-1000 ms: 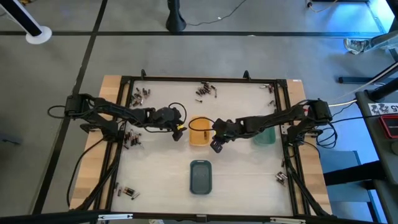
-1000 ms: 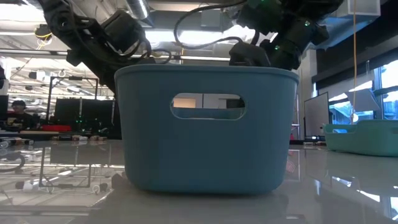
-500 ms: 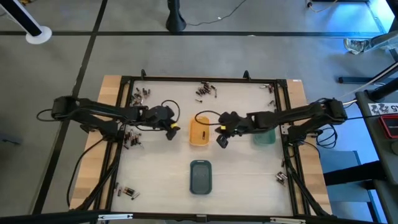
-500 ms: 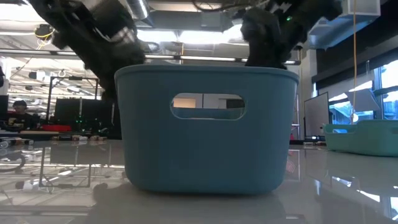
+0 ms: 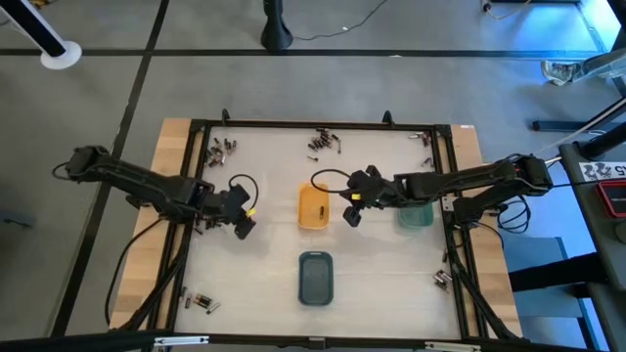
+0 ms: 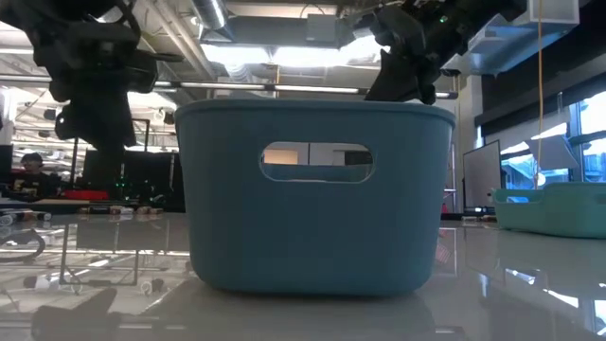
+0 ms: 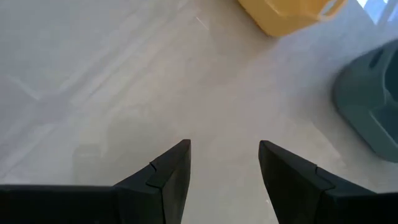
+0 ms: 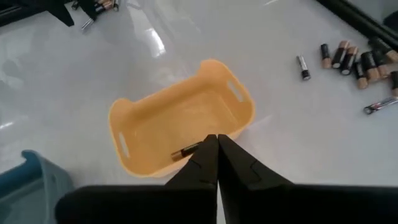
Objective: Sort batteries
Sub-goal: Put the silver battery into the blue bin
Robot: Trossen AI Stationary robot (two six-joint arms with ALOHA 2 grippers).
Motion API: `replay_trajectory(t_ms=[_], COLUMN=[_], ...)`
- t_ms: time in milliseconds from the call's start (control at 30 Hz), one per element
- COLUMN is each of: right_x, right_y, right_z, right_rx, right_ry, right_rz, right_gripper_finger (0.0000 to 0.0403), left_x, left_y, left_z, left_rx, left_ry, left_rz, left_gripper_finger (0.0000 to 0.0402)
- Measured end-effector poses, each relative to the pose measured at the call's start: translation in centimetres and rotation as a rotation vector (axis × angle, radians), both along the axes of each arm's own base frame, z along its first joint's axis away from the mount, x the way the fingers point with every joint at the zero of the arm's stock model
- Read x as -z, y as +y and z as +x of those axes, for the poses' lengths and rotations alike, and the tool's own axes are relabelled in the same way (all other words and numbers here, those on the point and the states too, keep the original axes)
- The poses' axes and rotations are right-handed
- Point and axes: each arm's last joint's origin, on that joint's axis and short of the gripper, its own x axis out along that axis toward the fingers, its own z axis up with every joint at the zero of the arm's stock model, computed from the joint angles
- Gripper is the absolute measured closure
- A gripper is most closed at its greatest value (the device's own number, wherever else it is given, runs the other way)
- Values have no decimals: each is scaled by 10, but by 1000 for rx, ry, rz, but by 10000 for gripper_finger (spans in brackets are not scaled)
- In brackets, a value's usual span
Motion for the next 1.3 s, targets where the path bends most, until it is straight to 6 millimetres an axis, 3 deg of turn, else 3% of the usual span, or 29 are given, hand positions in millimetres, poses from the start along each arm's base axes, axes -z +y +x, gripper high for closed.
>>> replay_trajectory(t_ms=[167,400,633,833,933,1133,1300], right_x=[-3,-17,-18,-9,-4,-7,-11], right_y=[0,2,4,5,2,1,1], right_z=[2,5,3,-1,-5,-8,-8], right_rx=[0,10,24,-100,-78,-42,-40], right_ry=[-37,-193,-199,-62,16,-1,-26], right_rz=[3,166,307,140,32,45,34], right_gripper_finger=[402,401,401,401,401,401,401], left_x=[0,1,0,1,3,3,8], left_y=[-1,-11,-13,-10,-8,-14,-16], left_z=[0,-3,-2,-5,-7,-9,-18], left_rx=[-52,-107,-151,-120,-76,-38,-168], left_ry=[-2,18,1,-13,16,51,150], left_rz=[-50,-209,-241,-35,50,-60,-181], left_gripper_finger=[224,224,224,224,224,224,224])
